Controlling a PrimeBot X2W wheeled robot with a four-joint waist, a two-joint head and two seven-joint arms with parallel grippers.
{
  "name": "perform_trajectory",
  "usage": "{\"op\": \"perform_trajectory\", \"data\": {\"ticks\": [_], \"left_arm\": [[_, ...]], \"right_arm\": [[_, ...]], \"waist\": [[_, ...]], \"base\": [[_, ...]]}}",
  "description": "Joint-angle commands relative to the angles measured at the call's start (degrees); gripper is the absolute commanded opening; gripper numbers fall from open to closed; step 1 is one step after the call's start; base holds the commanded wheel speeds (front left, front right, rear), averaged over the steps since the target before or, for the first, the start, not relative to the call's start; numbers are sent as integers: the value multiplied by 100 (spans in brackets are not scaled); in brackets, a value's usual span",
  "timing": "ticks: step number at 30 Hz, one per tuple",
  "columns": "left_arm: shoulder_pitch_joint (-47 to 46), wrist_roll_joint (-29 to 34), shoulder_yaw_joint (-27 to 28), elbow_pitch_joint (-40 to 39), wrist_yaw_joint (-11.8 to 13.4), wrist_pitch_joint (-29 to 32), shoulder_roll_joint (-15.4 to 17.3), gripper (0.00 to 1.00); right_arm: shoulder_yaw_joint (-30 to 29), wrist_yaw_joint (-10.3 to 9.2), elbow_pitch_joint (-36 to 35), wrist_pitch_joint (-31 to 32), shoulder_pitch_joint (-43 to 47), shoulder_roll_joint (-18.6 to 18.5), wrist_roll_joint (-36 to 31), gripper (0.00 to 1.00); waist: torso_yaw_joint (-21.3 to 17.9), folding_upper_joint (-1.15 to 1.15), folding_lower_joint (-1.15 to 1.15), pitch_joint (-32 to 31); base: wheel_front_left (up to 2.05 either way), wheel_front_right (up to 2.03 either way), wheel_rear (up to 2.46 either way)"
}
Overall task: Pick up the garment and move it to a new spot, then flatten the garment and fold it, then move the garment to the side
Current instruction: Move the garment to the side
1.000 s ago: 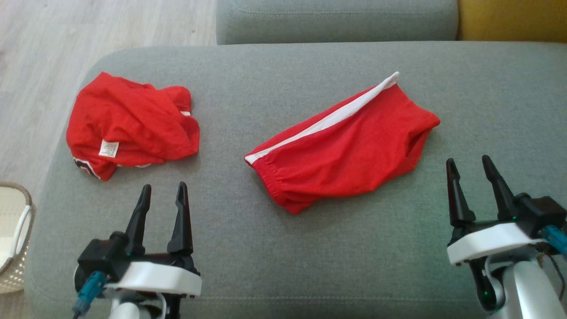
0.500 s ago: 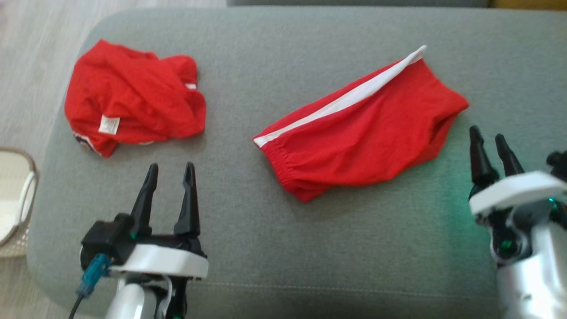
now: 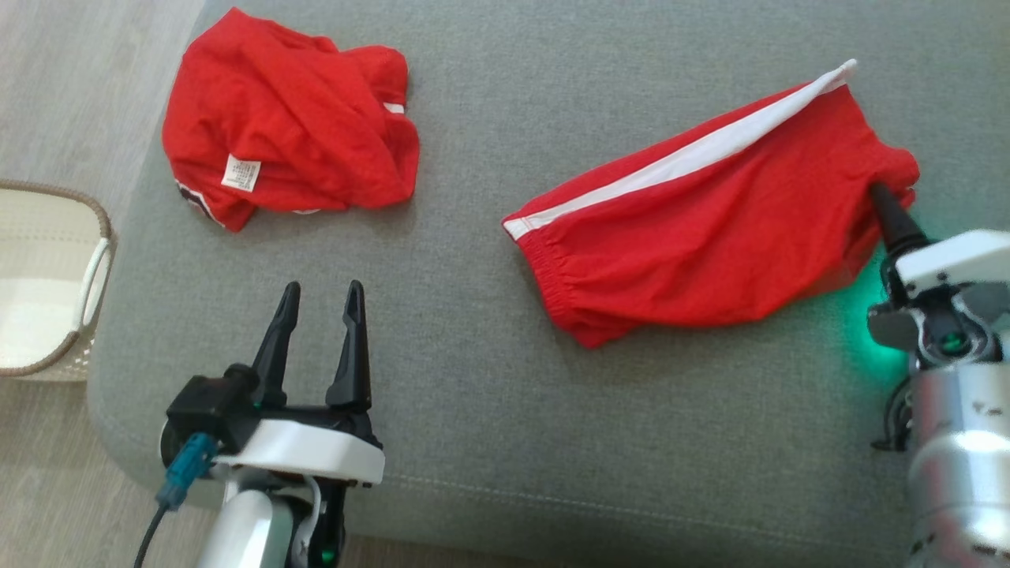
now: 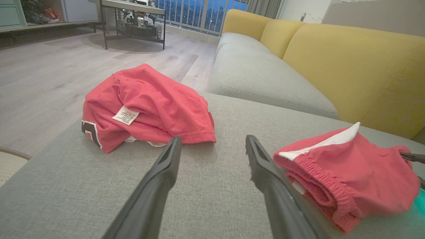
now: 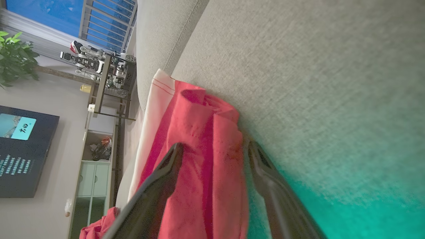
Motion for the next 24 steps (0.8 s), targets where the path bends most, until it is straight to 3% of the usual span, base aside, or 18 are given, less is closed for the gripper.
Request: {"op": "perform_trajectory", "data": {"ticks": [1,6,13,23,24], "left_arm": [[-175,26,151,-162,21,-30,5,100],[-197,79,88,-135,8,-30,5,100],[-262,88,16,-148,42,-30,5,100],[-308,60,-15,-146,64,-30,5,100],[-313,48,-9,-137,67,-30,5,100]], "right_arm": [[18,-1,100,108,-273,53,88,100],[-110,-1,440,306,-549,53,119,100],[274,-1,417,449,-617,53,285,100],[213,-1,697,41,-667,11,148,100],[187,-1,752,13,-697,5,99,44]], "waist": [[34,0,0,28],[82,0,0,73],[104,0,0,113],[142,0,0,182],[144,0,0,181]], "base": [[0,0,0],[0,0,0],[0,0,0],[0,0,0],[0,0,0]]}}
